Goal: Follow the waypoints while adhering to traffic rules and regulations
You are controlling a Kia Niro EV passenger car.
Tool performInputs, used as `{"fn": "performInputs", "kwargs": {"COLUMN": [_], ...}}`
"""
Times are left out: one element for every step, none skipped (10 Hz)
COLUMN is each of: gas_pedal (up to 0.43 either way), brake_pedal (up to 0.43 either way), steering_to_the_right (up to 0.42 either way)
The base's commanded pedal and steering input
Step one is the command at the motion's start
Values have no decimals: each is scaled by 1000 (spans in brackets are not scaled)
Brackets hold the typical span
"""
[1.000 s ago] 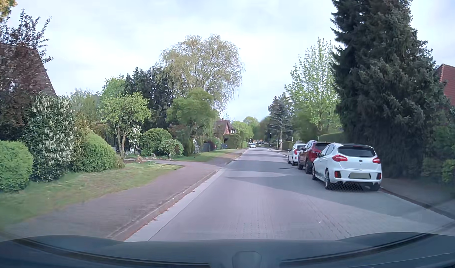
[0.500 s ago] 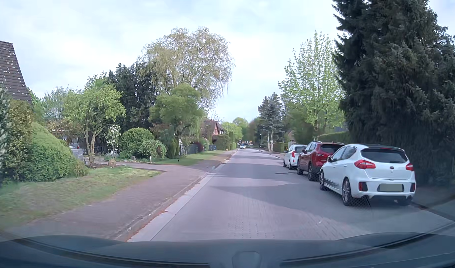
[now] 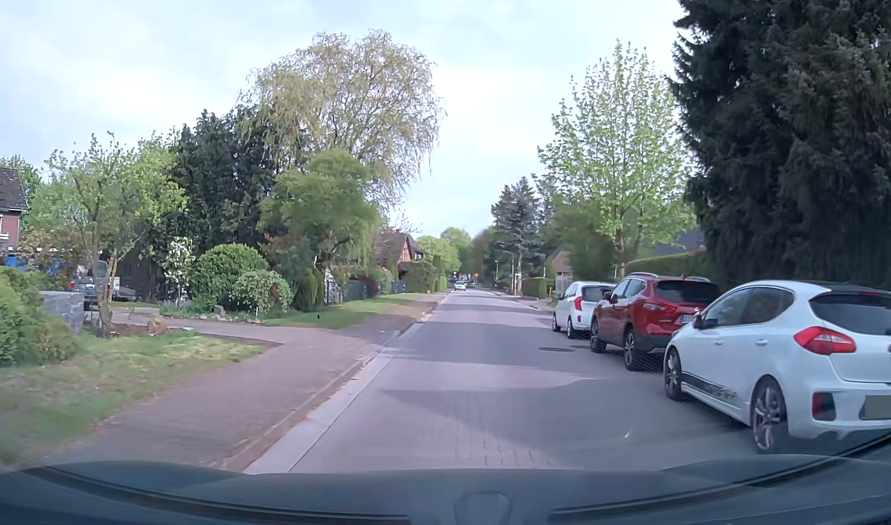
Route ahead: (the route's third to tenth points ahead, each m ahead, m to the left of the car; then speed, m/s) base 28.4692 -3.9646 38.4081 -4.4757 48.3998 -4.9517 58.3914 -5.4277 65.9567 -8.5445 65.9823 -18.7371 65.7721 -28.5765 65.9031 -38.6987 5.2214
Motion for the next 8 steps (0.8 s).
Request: {"fn": "performInputs", "kwargs": {"gas_pedal": [67,67,67,67,67,67,67,67], "brake_pedal": [0,0,0,0,0,0,0,0], "steering_to_the_right": [44,44,41,35,31,30,28,26]}}
